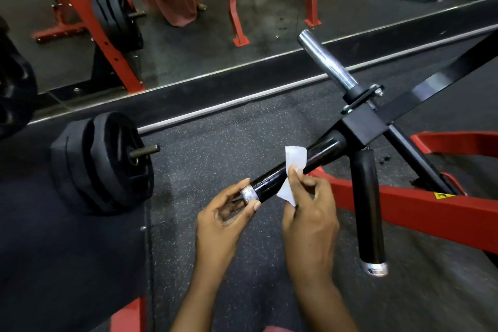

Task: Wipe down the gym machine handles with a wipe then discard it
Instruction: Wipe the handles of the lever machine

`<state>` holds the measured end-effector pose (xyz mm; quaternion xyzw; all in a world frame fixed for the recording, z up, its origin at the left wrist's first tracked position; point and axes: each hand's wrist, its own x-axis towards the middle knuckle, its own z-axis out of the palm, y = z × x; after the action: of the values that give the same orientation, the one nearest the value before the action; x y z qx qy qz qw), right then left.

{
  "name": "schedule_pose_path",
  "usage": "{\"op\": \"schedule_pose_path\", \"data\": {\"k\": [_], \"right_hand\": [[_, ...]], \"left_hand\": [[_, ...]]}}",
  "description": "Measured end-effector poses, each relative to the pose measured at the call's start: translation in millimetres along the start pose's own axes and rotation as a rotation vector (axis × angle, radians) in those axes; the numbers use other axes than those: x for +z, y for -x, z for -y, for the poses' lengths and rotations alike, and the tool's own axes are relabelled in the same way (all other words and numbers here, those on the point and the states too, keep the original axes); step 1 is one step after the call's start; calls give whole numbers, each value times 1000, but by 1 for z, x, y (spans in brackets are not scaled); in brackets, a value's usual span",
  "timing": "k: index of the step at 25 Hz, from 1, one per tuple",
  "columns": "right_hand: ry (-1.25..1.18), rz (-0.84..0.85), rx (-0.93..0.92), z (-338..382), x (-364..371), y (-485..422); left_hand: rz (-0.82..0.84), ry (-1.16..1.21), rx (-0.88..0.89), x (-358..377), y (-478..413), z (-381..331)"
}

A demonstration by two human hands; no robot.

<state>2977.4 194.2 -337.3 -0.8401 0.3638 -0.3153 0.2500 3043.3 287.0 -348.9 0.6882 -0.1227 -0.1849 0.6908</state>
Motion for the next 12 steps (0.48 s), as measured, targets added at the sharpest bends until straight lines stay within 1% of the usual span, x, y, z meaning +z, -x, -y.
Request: {"op": "schedule_pose_path", "data": {"k": [2, 5, 6, 9, 10, 12], "right_hand": [[-96, -20, 6, 9, 10, 18], [-199, -1, -110, 7, 6, 32], [-219, -25, -82, -2, 1, 26], [-298, -243, 189, -27, -8, -10], [-311, -269, 235, -29, -7, -17], [-304, -278, 240, -21, 3, -16]], "left_hand": [[10, -5, -5, 0, -1, -1], [6, -1, -17, -1, -1, -1], [8, 2, -20, 0, -1, -2], [16, -7, 2, -4, 0, -3], [21, -5, 3, -3, 1, -4], [24, 8, 5, -1, 3, -4]]}}
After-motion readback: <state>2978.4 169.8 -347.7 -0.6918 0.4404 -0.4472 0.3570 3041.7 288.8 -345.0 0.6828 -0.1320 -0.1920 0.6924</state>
